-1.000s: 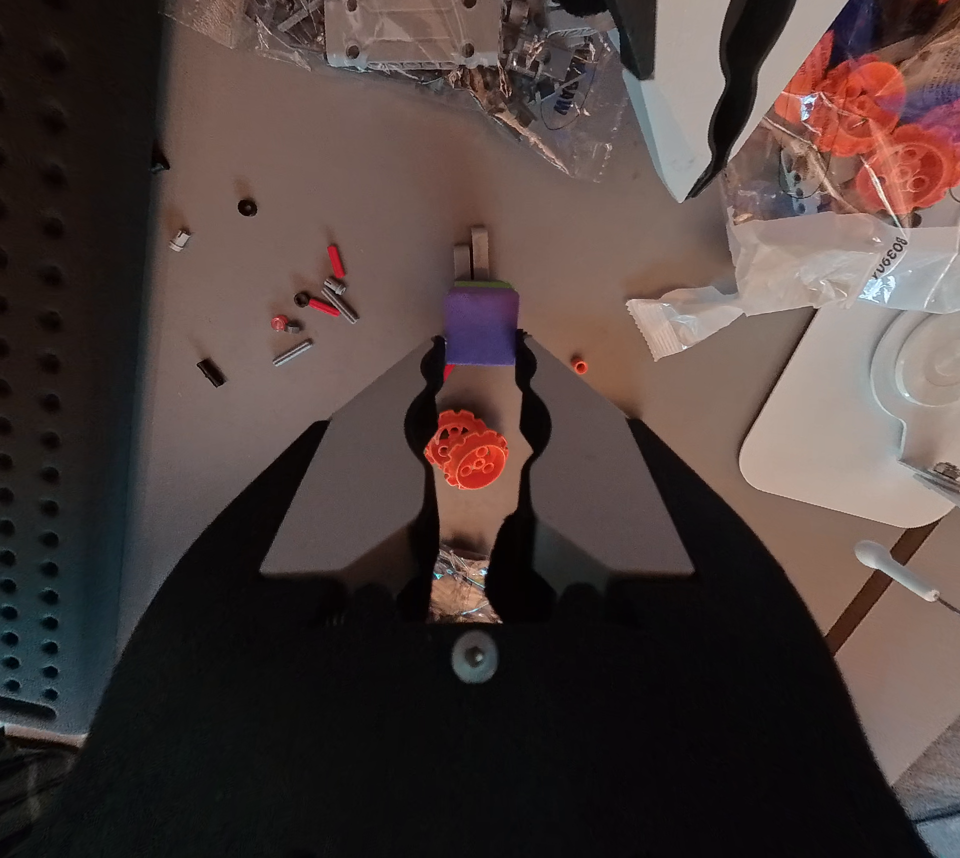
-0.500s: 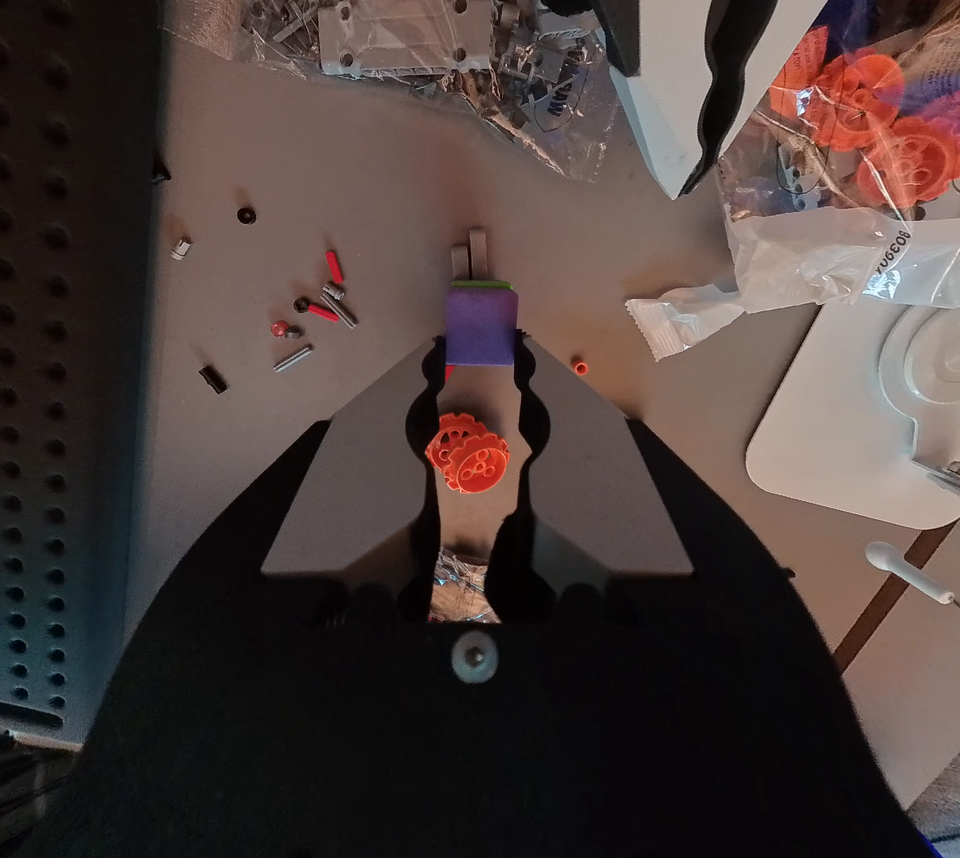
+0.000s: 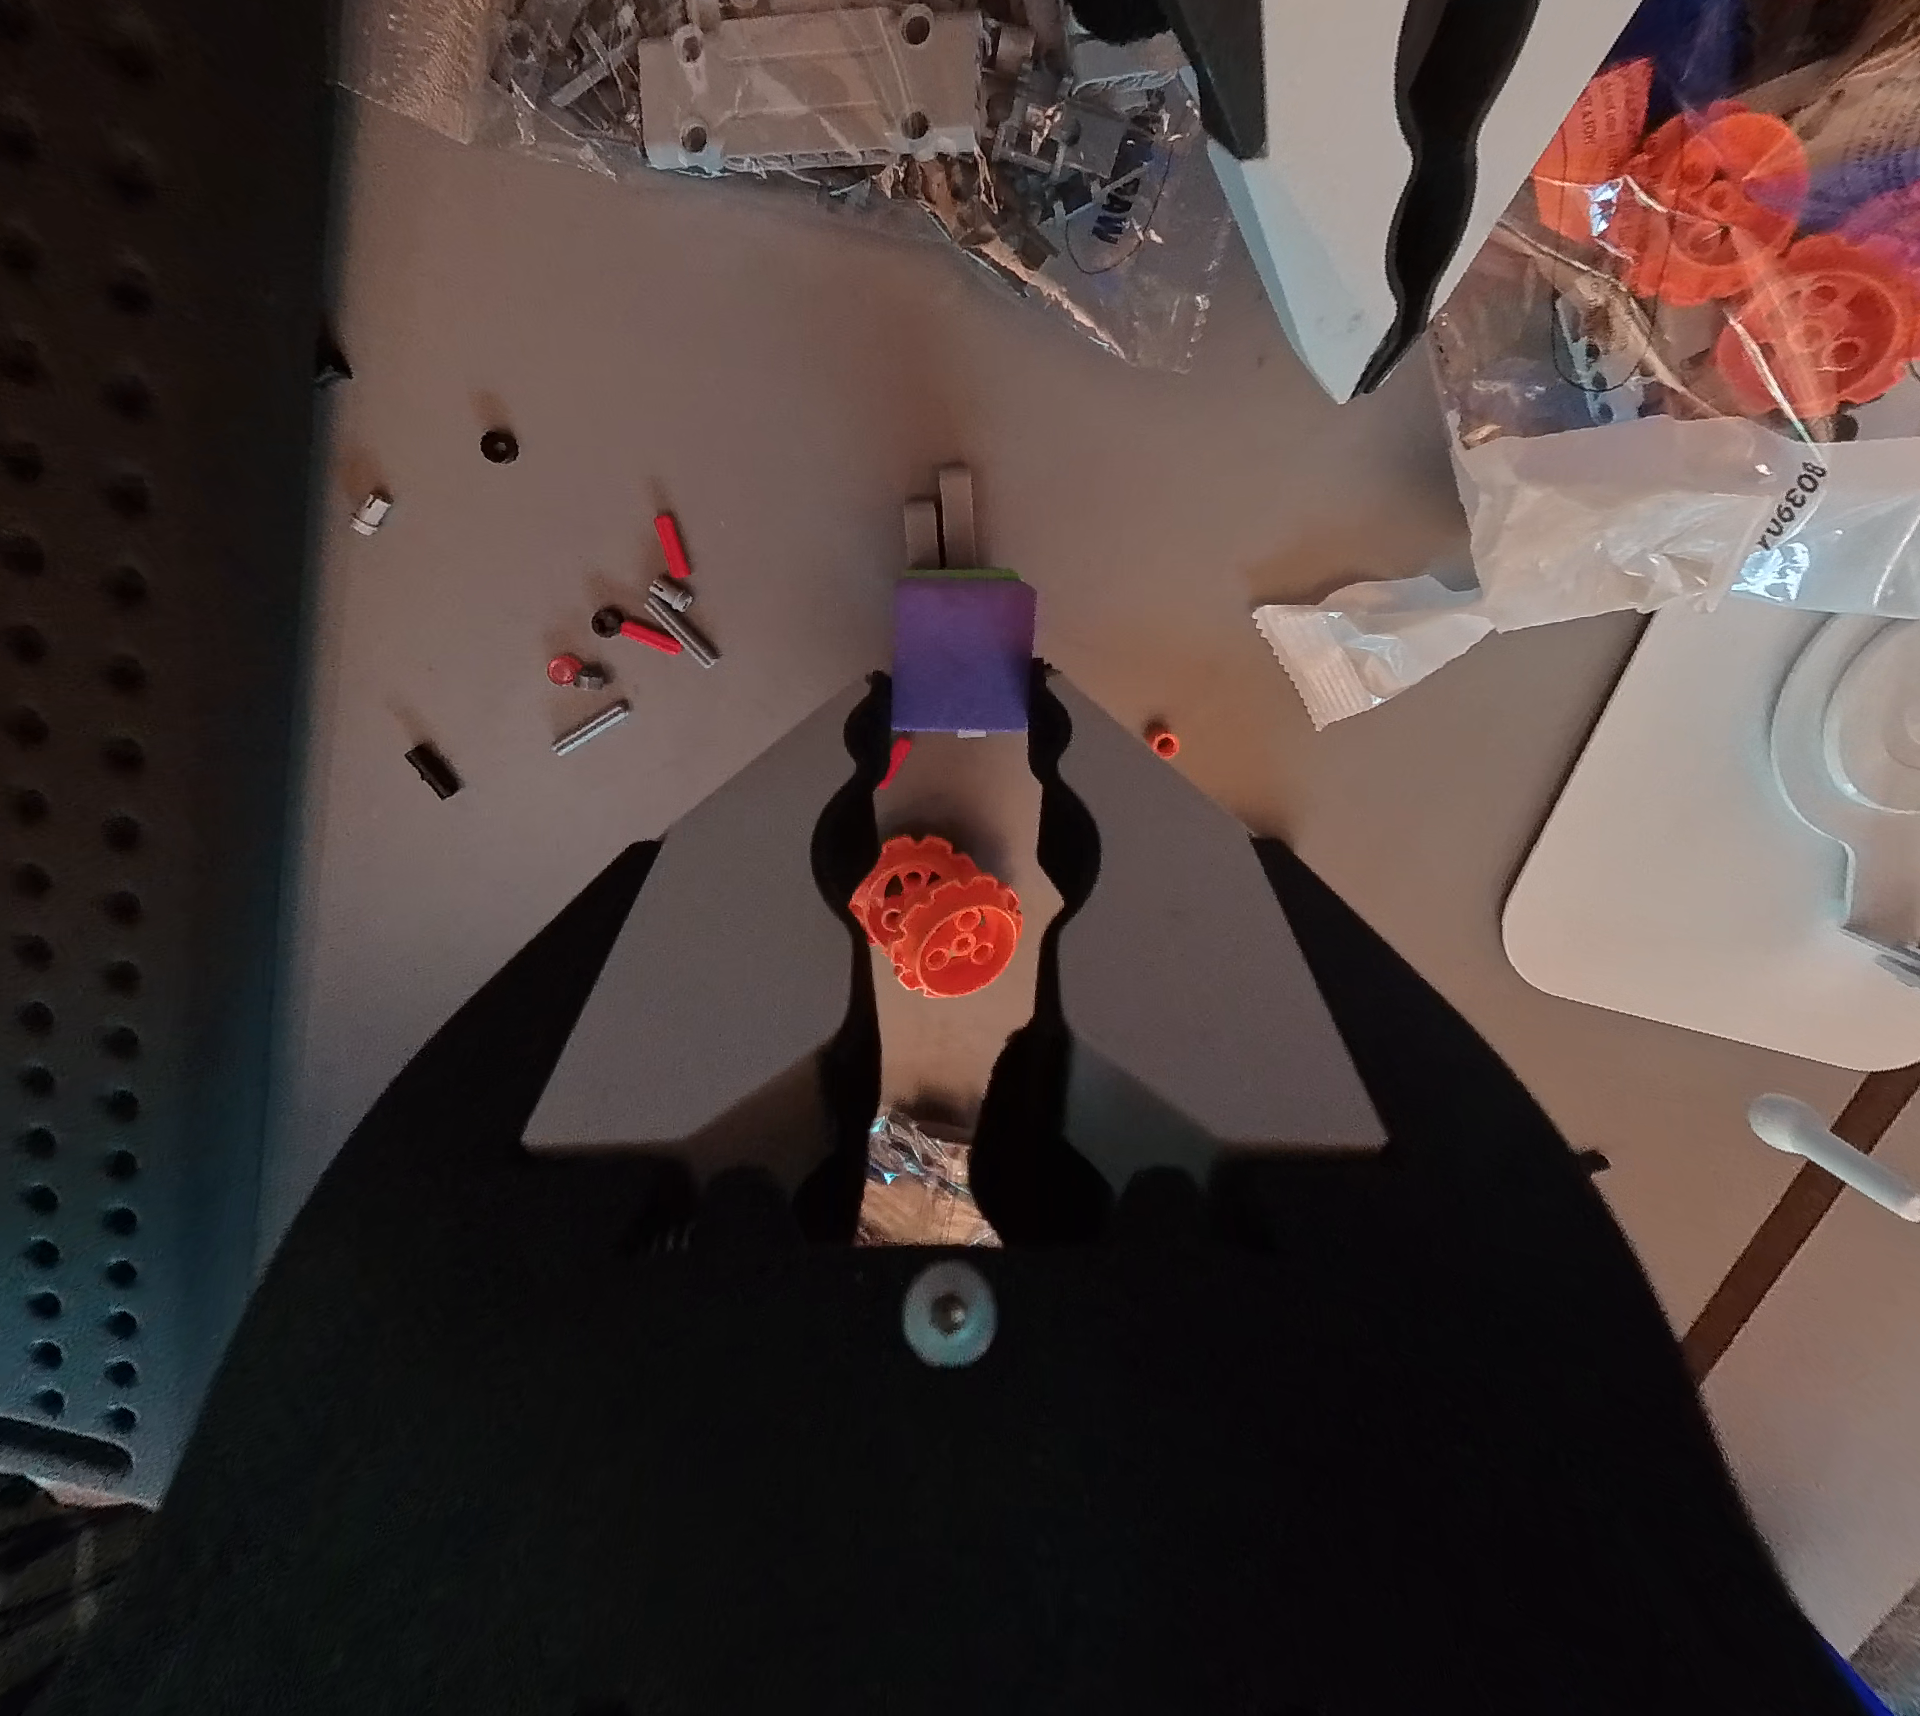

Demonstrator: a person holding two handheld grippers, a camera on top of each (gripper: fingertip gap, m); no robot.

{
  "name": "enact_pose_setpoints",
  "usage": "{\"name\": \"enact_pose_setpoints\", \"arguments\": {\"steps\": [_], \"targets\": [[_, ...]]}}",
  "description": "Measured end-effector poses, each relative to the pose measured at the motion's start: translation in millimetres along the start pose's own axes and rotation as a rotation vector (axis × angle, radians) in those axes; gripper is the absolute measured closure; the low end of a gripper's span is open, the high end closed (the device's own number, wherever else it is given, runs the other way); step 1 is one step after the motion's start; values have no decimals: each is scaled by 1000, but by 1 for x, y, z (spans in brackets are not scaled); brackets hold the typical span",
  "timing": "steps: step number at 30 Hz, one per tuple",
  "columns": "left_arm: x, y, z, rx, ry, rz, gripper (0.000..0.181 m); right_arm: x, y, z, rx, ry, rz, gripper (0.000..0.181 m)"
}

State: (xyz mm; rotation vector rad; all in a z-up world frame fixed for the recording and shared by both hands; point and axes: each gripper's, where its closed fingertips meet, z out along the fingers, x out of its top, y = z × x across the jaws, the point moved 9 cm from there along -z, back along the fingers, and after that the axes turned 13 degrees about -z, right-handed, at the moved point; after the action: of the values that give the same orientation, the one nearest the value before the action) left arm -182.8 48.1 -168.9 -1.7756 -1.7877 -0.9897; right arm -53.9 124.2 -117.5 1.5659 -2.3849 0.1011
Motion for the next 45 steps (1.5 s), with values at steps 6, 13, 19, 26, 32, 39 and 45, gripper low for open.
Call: {"name": "enact_pose_setpoints", "arguments": {"steps": [6,13,19,26,32,39,45], "targets": [[0,0,0,-1,-3,-1,181,-1,0,-4,-9,7,7,150],[-1,-1,0,-2,1,-4,181,-38,-17,-47,-150,29,125,143],[1,1,0,-3,0,2,181,-131,-71,-46,-156,-89,363,134],[0,2,4,-3,-8,-1,181,-183,-112,-27,-71,-100,526,133],[0,0,4,1,-5,-8,181,-178,-109,-19,-44,-27,519,155],[0,-2,5,11,-3,-8,181,-126,-77,-52,-147,27,357,156],[-1,-6,0,19,17,-22,181,-50,-39,-59,-109,56,156,156]]}}
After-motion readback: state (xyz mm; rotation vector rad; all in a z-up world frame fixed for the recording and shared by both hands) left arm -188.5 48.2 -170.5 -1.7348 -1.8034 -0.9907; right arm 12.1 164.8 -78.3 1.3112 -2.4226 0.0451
